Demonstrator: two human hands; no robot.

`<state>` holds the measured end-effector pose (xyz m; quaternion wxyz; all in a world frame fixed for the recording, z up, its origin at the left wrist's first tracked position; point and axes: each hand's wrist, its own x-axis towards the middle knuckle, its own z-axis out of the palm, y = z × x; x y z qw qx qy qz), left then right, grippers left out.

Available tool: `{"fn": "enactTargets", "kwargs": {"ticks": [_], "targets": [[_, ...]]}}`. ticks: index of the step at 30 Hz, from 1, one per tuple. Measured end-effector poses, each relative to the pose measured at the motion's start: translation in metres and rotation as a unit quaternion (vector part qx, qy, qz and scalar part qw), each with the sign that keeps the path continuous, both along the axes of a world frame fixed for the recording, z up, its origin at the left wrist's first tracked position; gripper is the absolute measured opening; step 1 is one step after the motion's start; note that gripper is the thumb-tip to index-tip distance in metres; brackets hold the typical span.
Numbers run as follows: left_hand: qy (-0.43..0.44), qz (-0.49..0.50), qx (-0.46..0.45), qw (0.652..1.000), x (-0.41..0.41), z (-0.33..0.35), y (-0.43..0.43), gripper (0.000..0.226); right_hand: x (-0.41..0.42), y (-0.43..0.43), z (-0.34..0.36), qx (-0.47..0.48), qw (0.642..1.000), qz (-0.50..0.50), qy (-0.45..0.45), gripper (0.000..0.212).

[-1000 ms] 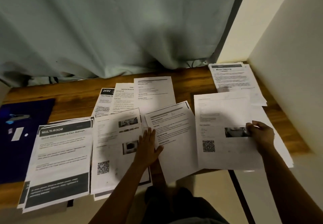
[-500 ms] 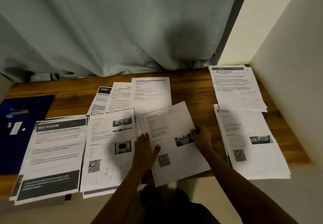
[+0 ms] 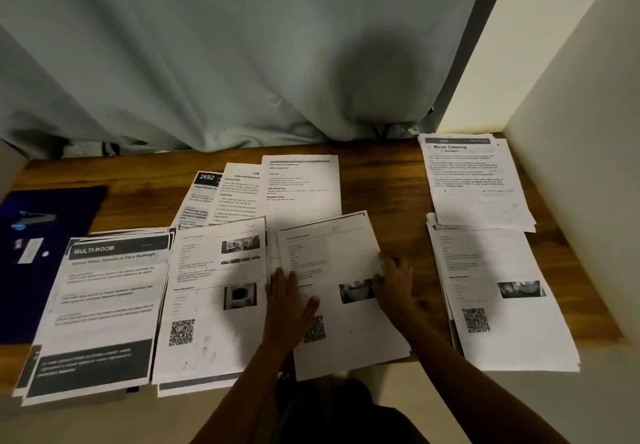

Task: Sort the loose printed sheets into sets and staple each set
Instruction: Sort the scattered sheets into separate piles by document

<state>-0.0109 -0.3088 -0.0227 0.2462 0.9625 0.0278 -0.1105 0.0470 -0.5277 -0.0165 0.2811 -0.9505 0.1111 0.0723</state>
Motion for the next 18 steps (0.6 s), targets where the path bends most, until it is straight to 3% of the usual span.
{"fn": "enactTargets", "kwargs": {"ticks": [5, 8, 14, 18], "targets": [[-0.018, 0.001, -0.004, 1.0, 0.019, 0.008, 0.005, 0.11, 0.043, 0.021, 0.023, 0.089, 0.994, -0.019, -0.062, 0.038], [-0.017, -0.011, 0.005, 1.0, 0.033, 0.01, 0.012, 0.109, 0.075, 0.035, 0.033, 0.082, 0.994, 0.005, -0.065, 0.035], [-0.015, -0.04, 0.028, 0.999, 0.06, 0.01, 0.032, 0.109, 0.13, 0.061, 0.043, 0.059, 0.997, 0.039, -0.009, 0.031], [-0.012, -0.052, 0.046, 0.998, 0.077, 0.012, 0.046, 0.111, 0.153, 0.071, 0.039, 0.036, 0.997, 0.032, 0.052, 0.049]]}}
